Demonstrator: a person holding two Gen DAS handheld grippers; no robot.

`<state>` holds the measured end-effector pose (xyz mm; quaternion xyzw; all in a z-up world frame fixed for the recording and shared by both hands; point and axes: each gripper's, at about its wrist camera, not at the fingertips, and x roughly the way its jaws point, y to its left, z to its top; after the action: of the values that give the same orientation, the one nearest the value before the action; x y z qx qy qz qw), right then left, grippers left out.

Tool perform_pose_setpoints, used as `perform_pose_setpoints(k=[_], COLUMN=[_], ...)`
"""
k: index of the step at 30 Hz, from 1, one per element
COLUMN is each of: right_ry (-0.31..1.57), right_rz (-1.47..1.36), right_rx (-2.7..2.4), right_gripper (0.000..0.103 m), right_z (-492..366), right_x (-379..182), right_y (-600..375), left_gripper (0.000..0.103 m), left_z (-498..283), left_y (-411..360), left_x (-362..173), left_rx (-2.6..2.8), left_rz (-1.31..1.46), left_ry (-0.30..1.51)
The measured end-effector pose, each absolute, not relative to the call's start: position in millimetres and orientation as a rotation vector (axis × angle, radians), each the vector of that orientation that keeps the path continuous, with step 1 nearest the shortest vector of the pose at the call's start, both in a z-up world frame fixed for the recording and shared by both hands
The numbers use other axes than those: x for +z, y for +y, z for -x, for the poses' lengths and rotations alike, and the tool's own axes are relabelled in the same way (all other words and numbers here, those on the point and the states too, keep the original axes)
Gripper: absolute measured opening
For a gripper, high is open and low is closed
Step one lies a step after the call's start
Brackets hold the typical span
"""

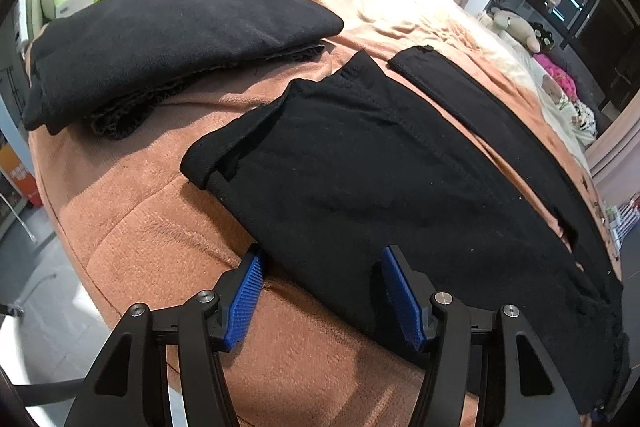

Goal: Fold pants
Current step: 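Lower both grippers toward the waistband of the black trousers, then close the right gripper on the waistband while the left gripper grasps the other waistband corner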

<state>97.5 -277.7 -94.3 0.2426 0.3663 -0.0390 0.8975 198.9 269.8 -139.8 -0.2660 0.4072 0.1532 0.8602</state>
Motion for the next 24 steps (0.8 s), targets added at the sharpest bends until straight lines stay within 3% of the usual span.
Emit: perform_pose_setpoints(k=[19, 22, 24], right_ry=[0.682, 0.662, 0.650], right_rz=[-0.662, -0.689, -0.705], right_rx=[-0.075, -0.083, -0.095], right_gripper=[0.056, 0.056, 0.056], right_z=[-106, -100, -99], right_x=[-104, -104, -104], right_y=[-308, -314, -320], left_gripper=[0.062, 0.043, 0.024], left_z=[-206, -205, -206], left_y=[296, 295, 298], left_x=[-140, -139, -139], left_rx=[0.311, 0.325, 0.333], left_rz=[0.724, 0.705, 0.705], left_ry=[0.778, 0.788, 0.797])
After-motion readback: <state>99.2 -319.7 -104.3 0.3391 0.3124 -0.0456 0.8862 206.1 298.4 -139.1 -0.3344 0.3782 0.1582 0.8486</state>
